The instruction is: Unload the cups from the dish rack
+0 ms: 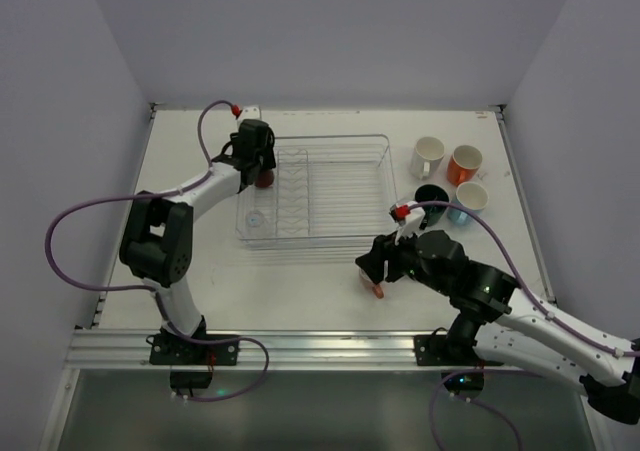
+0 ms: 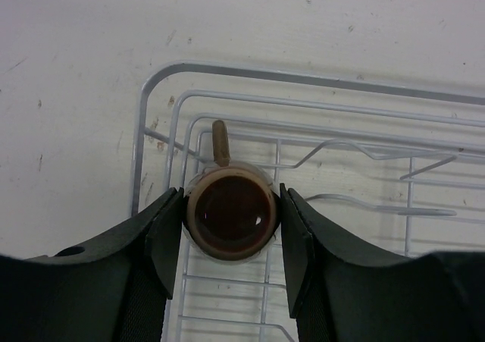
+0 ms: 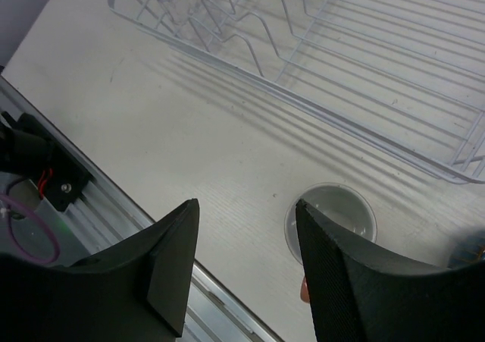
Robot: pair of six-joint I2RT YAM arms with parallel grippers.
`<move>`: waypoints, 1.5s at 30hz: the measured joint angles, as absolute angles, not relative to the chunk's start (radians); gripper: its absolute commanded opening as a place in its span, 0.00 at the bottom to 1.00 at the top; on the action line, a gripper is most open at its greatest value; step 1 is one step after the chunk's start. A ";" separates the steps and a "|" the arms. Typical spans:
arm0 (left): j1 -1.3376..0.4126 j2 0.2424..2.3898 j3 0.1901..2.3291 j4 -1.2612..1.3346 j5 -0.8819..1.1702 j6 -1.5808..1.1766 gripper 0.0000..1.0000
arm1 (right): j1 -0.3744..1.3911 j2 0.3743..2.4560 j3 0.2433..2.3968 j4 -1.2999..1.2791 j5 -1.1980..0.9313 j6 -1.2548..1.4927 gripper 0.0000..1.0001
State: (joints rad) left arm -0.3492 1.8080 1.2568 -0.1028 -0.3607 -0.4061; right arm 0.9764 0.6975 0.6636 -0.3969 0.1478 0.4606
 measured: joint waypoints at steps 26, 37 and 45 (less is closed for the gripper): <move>-0.351 1.168 1.034 -0.073 0.026 -0.591 0.01 | 0.907 1.082 0.804 0.262 -0.010 0.626 0.76; -0.355 0.965 0.926 0.047 0.267 -0.733 0.01 | 0.791 1.238 0.825 0.450 -0.203 0.778 0.76; -0.355 0.930 0.884 0.097 0.351 -0.788 0.01 | 0.780 1.280 0.868 0.569 -0.287 0.802 0.72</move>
State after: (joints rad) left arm -0.3550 0.9298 0.8845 0.0975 0.3508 -0.7879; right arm 0.7795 1.2800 0.8677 0.5694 -0.2874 0.8017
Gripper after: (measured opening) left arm 0.545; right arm 0.742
